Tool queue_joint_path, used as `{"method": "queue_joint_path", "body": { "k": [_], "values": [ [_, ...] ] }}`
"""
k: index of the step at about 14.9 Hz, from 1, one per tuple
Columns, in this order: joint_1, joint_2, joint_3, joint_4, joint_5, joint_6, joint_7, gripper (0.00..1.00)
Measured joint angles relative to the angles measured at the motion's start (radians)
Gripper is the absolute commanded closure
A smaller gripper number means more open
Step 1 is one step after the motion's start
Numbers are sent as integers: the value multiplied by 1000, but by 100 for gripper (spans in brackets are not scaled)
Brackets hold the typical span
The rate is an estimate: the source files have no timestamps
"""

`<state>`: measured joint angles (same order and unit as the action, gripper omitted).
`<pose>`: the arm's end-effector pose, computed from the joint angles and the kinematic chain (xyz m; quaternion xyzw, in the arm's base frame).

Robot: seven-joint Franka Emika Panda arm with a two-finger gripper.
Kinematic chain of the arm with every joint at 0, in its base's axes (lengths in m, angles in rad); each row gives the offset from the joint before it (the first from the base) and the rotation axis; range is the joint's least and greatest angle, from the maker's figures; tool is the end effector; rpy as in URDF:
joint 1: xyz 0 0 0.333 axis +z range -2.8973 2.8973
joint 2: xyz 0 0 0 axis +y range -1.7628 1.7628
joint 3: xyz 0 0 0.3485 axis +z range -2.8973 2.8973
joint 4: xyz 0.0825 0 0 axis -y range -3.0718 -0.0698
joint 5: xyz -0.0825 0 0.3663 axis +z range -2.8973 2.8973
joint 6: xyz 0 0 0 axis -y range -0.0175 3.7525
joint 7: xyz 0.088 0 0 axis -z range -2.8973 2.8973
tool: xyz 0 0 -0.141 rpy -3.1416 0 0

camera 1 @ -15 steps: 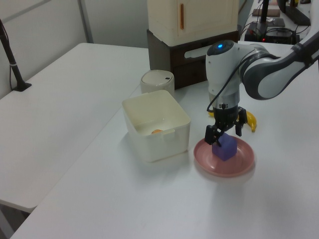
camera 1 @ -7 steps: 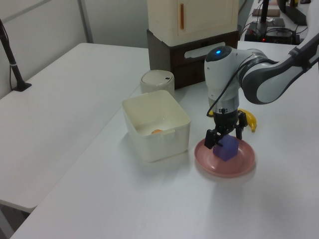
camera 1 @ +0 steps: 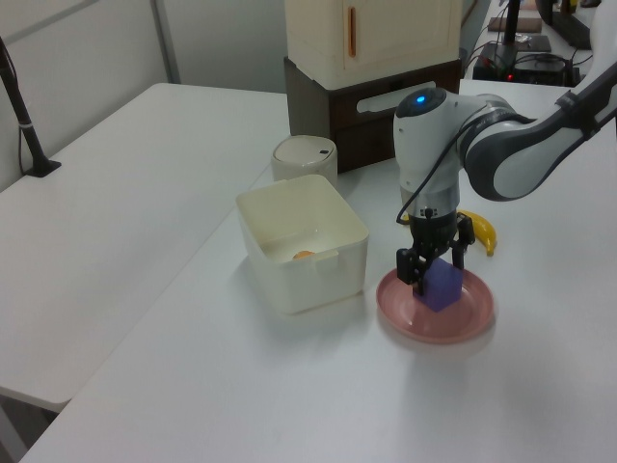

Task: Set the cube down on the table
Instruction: 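Close the gripper on the purple cube and lift it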

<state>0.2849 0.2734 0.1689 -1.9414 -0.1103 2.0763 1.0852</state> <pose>0.5305 0.2443 0.3427 0.9566 -0.2827 -0.0315 0.0632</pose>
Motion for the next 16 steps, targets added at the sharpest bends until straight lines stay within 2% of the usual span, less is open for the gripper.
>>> {"method": "queue_joint_path", "body": {
  "k": [2,3,4,7,12,16],
  "values": [
    [-2,-2,0,1,0,0,0,35],
    [-2,-2,0,0,0,0,0,42],
    [-2,-2,0,0,0,0,0,44],
    [1,-2,1,1,-12,0,0,72],
    [2,-3,1,1,-27,0,0,73],
    [-26,-14,1,2,-28,-10,1,73]
  ]
}}
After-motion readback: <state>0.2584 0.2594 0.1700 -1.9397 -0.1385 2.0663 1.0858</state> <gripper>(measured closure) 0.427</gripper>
